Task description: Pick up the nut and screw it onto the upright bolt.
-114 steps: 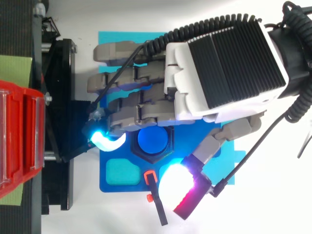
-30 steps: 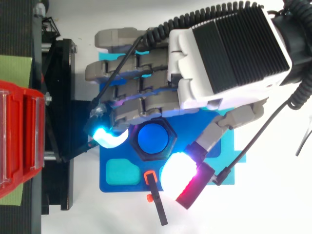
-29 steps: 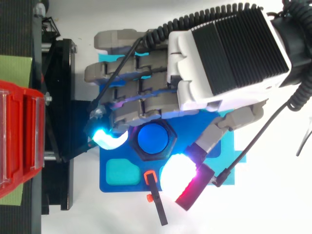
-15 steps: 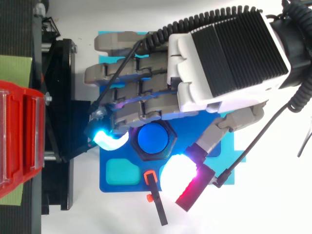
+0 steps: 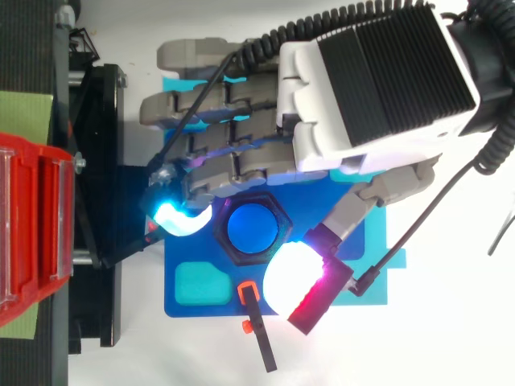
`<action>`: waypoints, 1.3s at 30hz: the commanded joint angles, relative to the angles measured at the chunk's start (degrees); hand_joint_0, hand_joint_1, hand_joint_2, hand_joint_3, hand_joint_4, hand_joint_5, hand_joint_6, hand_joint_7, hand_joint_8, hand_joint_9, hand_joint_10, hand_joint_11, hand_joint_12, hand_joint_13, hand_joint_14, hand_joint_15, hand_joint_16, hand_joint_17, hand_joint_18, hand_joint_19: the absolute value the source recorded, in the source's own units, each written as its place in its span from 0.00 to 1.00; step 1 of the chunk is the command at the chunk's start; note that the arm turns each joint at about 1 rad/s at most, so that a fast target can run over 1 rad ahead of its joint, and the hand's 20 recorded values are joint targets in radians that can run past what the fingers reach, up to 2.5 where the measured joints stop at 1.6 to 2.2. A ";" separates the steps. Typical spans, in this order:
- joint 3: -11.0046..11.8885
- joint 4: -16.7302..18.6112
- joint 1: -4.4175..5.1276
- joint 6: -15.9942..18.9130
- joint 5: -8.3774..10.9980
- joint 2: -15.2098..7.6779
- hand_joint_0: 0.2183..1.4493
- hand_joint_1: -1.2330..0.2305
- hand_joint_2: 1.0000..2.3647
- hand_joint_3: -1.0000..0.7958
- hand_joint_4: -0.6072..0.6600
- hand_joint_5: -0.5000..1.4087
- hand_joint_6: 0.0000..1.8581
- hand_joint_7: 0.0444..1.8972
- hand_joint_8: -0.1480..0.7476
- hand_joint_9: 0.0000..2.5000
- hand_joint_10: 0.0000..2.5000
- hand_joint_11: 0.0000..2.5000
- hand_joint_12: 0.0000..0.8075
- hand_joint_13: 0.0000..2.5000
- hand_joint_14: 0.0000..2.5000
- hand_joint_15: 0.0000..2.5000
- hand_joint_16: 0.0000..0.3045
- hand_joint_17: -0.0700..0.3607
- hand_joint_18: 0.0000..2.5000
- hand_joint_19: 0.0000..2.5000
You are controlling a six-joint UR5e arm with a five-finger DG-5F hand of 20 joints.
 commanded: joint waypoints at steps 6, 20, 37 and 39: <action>-4.34 5.29 -0.13 2.46 0.56 -0.03 0.22 0.82 0.00 0.28 0.64 0.19 0.27 0.33 0.42 0.21 0.00 0.00 0.38 0.01 0.00 0.00 0.13 0.37 0.00 0.00; -4.34 4.76 -0.13 2.11 0.83 -0.03 0.23 0.80 0.00 0.28 0.66 0.20 0.27 0.41 0.44 0.23 0.00 0.00 0.37 0.04 0.00 0.00 0.12 0.36 0.00 0.00; -0.12 2.65 -1.53 1.32 -0.58 0.24 0.24 0.75 0.00 0.28 0.68 0.24 0.27 0.60 0.48 0.30 0.00 0.00 0.35 0.11 0.00 0.00 0.10 0.33 0.00 0.00; -0.12 1.86 -1.53 0.53 -0.58 0.24 0.24 0.75 0.00 0.28 0.66 0.25 0.27 0.64 0.49 0.32 0.00 0.00 0.34 0.12 0.00 0.00 0.10 0.32 0.00 0.00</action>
